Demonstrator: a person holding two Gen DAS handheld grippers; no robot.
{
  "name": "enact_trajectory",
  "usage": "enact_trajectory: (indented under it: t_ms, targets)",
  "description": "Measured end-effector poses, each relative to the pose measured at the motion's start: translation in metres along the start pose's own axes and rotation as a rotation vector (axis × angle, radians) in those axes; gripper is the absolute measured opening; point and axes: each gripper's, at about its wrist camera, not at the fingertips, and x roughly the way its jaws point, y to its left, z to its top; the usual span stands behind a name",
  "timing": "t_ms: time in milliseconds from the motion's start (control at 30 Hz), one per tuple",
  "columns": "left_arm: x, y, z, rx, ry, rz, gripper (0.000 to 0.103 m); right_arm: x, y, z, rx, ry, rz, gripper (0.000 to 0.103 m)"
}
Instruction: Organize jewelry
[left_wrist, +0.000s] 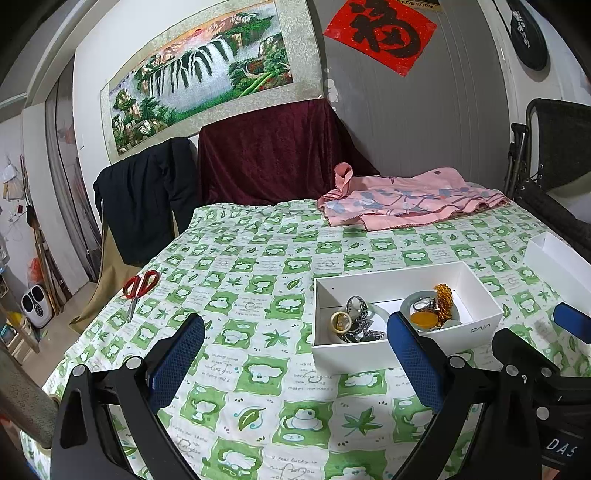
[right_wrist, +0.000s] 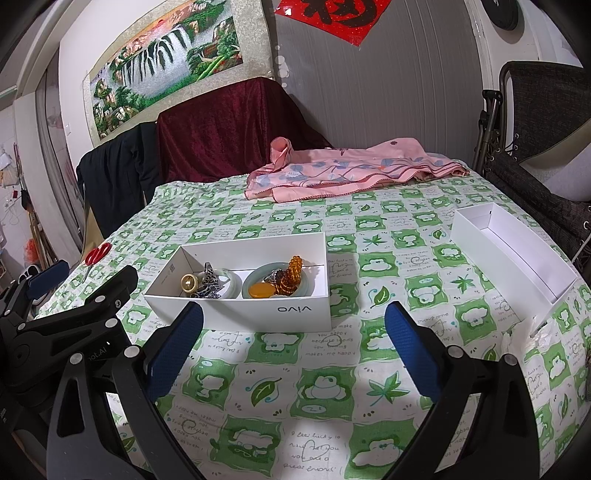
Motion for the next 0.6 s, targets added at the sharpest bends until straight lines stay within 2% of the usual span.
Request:
enact_trajectory:
  t_ms: [600]
  targets:
    - [-0.0003, 0.0035, 0.0007, 0.001, -0.002, 0.002, 0.097, -0.0001, 0.0001, 0.0000, -0.002, 0.000, -0.002, 0.094]
